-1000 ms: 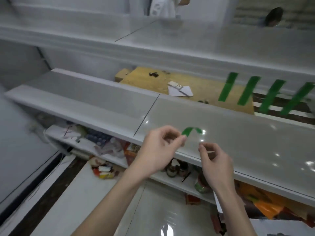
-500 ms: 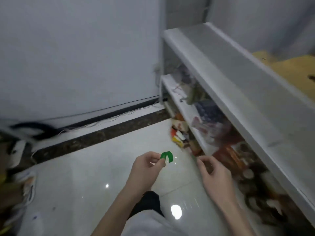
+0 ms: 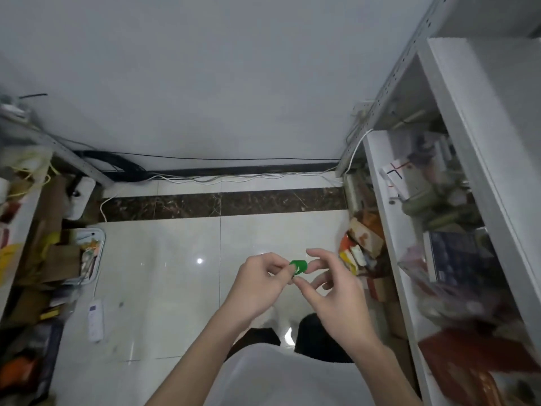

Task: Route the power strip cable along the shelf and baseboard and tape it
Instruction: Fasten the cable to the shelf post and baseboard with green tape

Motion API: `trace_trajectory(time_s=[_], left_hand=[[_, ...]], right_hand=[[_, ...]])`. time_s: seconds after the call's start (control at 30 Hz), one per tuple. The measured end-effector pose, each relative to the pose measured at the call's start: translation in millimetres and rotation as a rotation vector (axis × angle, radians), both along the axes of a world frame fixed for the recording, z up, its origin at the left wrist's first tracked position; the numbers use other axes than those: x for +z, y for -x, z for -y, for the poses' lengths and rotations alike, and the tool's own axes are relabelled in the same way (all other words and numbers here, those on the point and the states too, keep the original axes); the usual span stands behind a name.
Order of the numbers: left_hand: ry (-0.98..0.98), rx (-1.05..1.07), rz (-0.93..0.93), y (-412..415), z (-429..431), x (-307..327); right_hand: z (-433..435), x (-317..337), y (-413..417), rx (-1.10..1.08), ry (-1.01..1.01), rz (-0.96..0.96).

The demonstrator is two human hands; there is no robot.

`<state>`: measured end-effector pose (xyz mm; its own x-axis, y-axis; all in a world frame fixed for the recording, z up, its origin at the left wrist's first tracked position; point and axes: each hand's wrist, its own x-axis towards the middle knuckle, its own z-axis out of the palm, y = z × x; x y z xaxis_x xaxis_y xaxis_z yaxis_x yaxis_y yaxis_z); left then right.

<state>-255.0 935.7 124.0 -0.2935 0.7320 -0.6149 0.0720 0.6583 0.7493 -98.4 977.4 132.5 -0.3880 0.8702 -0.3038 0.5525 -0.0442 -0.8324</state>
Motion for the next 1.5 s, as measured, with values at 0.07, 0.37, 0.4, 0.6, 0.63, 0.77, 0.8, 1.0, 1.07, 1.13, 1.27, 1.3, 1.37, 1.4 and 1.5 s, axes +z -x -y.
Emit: trace_trajectory(time_s=[0.07,0.37,0.4,0.6,0.63,0.77,0.8,1.0,1.07,1.13,1.27,1.3,1.37,1.4,1.5], left_hand=[[0.014,-0.049,-0.011,7,-34,-4],[0.096,-0.299,-0.183,28,-211,-28],[0.077,-0.345,-0.209,34,-233,-36],[-0.055,-0.598,-0.325,74,-371,-139],[-0.086,-0.608,-0.332,81,-394,-165],[-0.177,-0.613,-0.319,86,-477,-278],[-0.188,-0.614,-0.292,86,-492,-314],[-0.269,-0.71,-0.298,90,-578,-505],[-0.306,-0.759,-0.295,94,-599,-543],[-0.335,-0.818,-0.329,93,-615,-570],[-0.366,-0.886,-0.372,84,-632,-599],[-0.383,-0.909,-0.381,81,-634,-600],[-0.415,-0.973,-0.408,74,-636,-599],[-0.42,-1.0,-0.425,73,-636,-597],[-0.417,-1.047,-0.452,70,-636,-590]], right_hand=[[-36,-8,3,-0.017,0.03,-0.018],[-218,-48,17,-0.206,0.355,-0.249],[-240,-57,20,-0.264,0.436,-0.296],[-359,-159,38,-0.432,0.56,-0.371],[-378,-186,42,-0.452,0.554,-0.373],[-442,-295,59,-0.503,0.412,-0.312],[-454,-328,63,-0.568,0.383,-0.336],[-522,-513,59,-0.714,0.166,-0.307],[-536,-555,53,-0.743,0.098,-0.27],[-544,-584,45,-0.768,0.051,-0.228],[-551,-617,35,-0.696,0.042,-0.261],[-554,-621,33,-0.633,0.069,-0.249],[-559,-625,31,-0.536,0.175,-0.273],[-561,-625,29,-0.529,0.235,-0.32],[-564,-625,20,-0.567,0.29,-0.339]])
